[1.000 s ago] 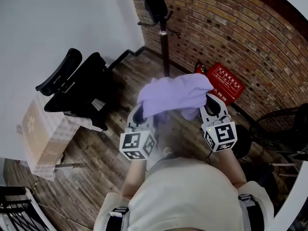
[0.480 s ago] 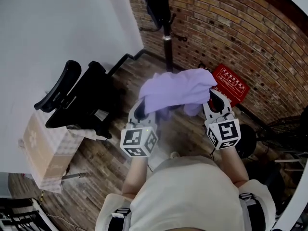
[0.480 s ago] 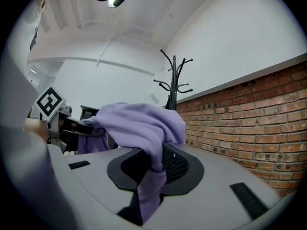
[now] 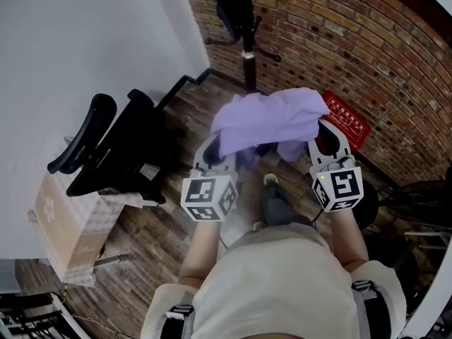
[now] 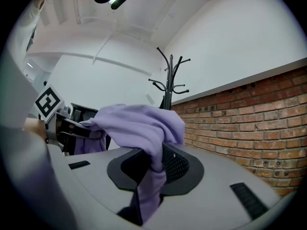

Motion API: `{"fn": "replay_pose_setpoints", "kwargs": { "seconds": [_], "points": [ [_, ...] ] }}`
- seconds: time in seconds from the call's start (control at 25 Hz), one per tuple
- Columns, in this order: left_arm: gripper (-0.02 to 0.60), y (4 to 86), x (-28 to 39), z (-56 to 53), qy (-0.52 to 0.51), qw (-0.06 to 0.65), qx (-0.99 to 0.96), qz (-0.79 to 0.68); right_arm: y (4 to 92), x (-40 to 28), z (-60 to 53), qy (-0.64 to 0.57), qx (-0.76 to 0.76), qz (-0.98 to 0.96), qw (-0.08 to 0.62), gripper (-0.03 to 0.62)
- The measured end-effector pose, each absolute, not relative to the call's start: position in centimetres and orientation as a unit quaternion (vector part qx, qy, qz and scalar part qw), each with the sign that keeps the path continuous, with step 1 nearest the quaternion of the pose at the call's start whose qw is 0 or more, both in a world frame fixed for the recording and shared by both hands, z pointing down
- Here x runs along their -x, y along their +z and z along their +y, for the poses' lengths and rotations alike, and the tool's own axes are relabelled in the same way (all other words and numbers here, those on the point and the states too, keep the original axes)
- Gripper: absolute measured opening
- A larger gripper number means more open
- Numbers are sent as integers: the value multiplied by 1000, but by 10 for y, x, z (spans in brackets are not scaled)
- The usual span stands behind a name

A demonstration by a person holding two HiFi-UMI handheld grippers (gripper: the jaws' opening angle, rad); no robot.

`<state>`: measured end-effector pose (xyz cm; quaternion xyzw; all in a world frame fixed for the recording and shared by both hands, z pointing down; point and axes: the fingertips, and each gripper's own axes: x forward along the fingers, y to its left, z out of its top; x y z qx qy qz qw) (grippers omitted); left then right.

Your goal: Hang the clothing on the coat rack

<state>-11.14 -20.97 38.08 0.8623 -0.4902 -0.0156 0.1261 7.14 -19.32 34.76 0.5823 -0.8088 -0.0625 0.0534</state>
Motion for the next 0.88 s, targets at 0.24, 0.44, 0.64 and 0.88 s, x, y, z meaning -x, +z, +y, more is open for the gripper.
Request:
{"fn": "replay_pose_setpoints", "kwargs": {
  "seconds": [0.24, 0.44, 0.64, 0.88],
  "points": [
    [66, 372, 96, -250, -18, 110, -868, -483, 336, -87, -232, -82, -587, -804, 50, 55],
    [66, 362, 84, -290, -14, 99, -869, -485, 322, -99, -273, -95, -586, -804, 45, 55],
    [66, 352, 74, -330, -9, 91, -866, -491, 309, -109, -315, -105, -578, -808, 47, 55],
    [66, 347, 63, -371, -8, 87, -863, -497, 300, -119, -362, -113, -568, -814, 45, 55]
  ]
}}
